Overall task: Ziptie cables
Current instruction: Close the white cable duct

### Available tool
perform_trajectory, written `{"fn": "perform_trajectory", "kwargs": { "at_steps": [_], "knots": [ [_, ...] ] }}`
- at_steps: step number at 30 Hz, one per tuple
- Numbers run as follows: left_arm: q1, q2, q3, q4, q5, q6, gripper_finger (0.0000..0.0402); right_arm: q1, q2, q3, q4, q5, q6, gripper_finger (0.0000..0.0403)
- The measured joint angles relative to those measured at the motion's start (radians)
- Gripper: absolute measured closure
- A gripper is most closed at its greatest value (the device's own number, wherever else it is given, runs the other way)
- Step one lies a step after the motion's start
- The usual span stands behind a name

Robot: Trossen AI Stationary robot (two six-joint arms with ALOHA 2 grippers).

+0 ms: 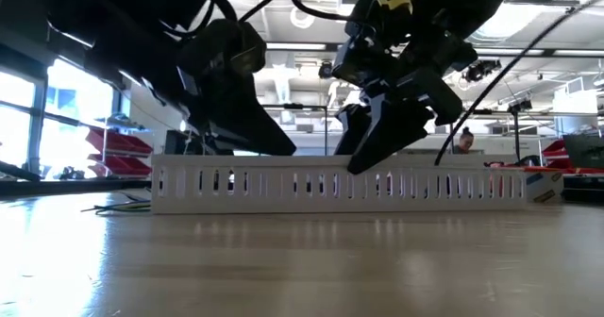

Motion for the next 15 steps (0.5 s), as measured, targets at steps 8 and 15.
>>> {"fn": "perform_trajectory", "kwargs": {
  "at_steps": [8, 15],
  "knots": [
    [0.001, 0.000, 0.000, -0.021, 0.007, -0.001, 0.0401, 0.026, 0.002, 0.000, -0.003, 0.040, 0.019, 0.0152],
    [0.000, 0.000, 0.000, -0.035, 0.008, -0.003, 0.0401, 0.040, -0.053, -0.001, -0.049, 0.067, 0.013, 0.0158]
  ]
}}
